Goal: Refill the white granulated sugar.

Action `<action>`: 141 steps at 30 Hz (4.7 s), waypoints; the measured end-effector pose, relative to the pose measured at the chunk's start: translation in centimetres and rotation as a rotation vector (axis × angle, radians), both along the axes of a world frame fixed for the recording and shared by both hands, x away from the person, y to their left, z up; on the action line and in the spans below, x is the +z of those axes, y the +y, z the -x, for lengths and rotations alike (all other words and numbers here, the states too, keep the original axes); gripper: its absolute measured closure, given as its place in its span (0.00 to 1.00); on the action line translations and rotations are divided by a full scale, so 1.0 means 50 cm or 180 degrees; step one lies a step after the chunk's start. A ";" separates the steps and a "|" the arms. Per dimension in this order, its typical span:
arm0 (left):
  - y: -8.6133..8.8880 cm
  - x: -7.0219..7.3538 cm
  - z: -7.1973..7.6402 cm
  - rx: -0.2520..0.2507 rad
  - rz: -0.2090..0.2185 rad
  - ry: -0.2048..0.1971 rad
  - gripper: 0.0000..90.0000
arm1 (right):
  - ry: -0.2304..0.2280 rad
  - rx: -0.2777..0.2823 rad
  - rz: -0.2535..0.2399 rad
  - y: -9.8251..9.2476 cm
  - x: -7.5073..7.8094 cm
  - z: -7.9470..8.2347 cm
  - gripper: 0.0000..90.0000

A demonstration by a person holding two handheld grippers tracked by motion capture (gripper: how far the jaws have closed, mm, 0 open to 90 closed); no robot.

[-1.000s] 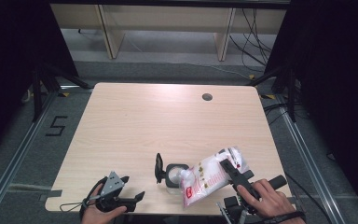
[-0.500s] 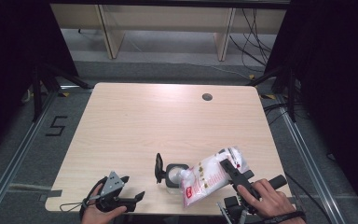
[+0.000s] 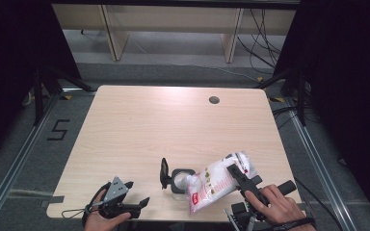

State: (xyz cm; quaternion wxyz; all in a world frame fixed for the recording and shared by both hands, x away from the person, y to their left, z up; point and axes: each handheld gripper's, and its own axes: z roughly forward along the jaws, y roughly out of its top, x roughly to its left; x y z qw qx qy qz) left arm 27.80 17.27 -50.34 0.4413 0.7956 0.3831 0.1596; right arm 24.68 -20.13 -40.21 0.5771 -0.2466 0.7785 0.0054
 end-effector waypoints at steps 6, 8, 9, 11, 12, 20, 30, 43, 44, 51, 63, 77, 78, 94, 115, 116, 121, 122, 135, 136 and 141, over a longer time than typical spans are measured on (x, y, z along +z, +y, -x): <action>0.002 0.001 -0.002 -0.0045 -0.0035 -0.0043 0.21 | 0.0030 -0.0039 -0.0145 -0.004 -0.007 0.000 0.50; 0.001 0.000 -0.002 -0.0038 -0.0007 -0.0039 0.21 | 0.0009 0.0003 -0.0094 -0.003 -0.005 -0.001 0.50; 0.000 0.000 0.000 0.0007 0.0008 -0.0002 0.21 | 0.0037 -0.0015 -0.0050 -0.002 -0.004 0.000 0.50; 0.001 0.000 -0.002 -0.0036 0.0004 -0.0045 0.21 | -0.0012 0.0042 -0.0081 -0.001 -0.006 -0.002 0.50; 0.001 0.000 -0.002 -0.0036 0.0004 -0.0045 0.21 | -0.0012 0.0042 -0.0081 -0.001 -0.006 -0.002 0.50; 0.000 0.000 0.000 -0.0001 0.0013 -0.0007 0.21 | 0.0034 -0.0007 -0.0125 -0.004 -0.008 -0.001 0.50; 0.001 0.001 -0.001 -0.0028 0.0012 -0.0026 0.21 | 0.0056 0.0013 -0.0081 -0.005 -0.007 -0.003 0.50; 0.001 0.000 -0.001 -0.0007 0.0007 -0.0015 0.21 | 0.0055 -0.0001 -0.0072 -0.005 -0.006 -0.003 0.51; 0.001 0.000 -0.001 -0.0011 0.0025 -0.0008 0.21 | 0.0056 -0.0011 -0.0079 -0.005 -0.007 -0.003 0.51; 0.000 0.000 -0.001 -0.0012 -0.0001 -0.0016 0.21 | 0.0089 -0.0051 -0.0141 -0.009 -0.010 -0.004 0.51; 0.000 0.000 -0.002 -0.0032 0.0042 -0.0047 0.21 | 0.0106 -0.0002 -0.0173 -0.013 -0.014 -0.011 0.51; 0.000 0.000 -0.002 -0.0028 0.0027 -0.0050 0.21 | 0.0116 -0.0015 -0.0168 -0.014 -0.015 -0.012 0.51; 0.000 0.000 -0.002 -0.0028 0.0027 -0.0050 0.21 | 0.0116 -0.0015 -0.0168 -0.014 -0.015 -0.012 0.51; 0.002 0.001 -0.002 -0.0044 -0.0017 -0.0042 0.21 | 0.0117 -0.0072 -0.0192 -0.017 -0.020 -0.014 0.51; 0.000 0.000 0.000 -0.0007 0.0010 -0.0009 0.21 | 0.0110 -0.0030 -0.0173 -0.017 -0.020 -0.018 0.52; 0.000 0.000 0.000 -0.0007 0.0010 -0.0009 0.21 | 0.0107 -0.0033 -0.0171 -0.017 -0.020 -0.018 0.52; 0.000 0.001 0.000 0.0001 0.0003 -0.0004 0.21 | 0.0114 -0.0044 -0.0176 -0.017 -0.020 -0.019 0.52; 0.000 0.001 0.000 0.0001 0.0003 -0.0004 0.21 | 0.0114 -0.0044 -0.0176 -0.017 -0.020 -0.019 0.52; 0.000 0.000 -0.001 -0.0008 0.0042 -0.0009 0.21 | 0.0111 -0.0046 -0.0169 -0.017 -0.020 -0.018 0.52; 0.000 0.000 -0.001 -0.0008 0.0042 -0.0009 0.21 | 0.0108 -0.0050 -0.0172 -0.016 -0.020 -0.019 0.52; 0.000 0.000 -0.001 -0.0012 0.0035 -0.0004 0.21 | 0.0114 -0.0053 -0.0178 -0.017 -0.021 -0.019 0.52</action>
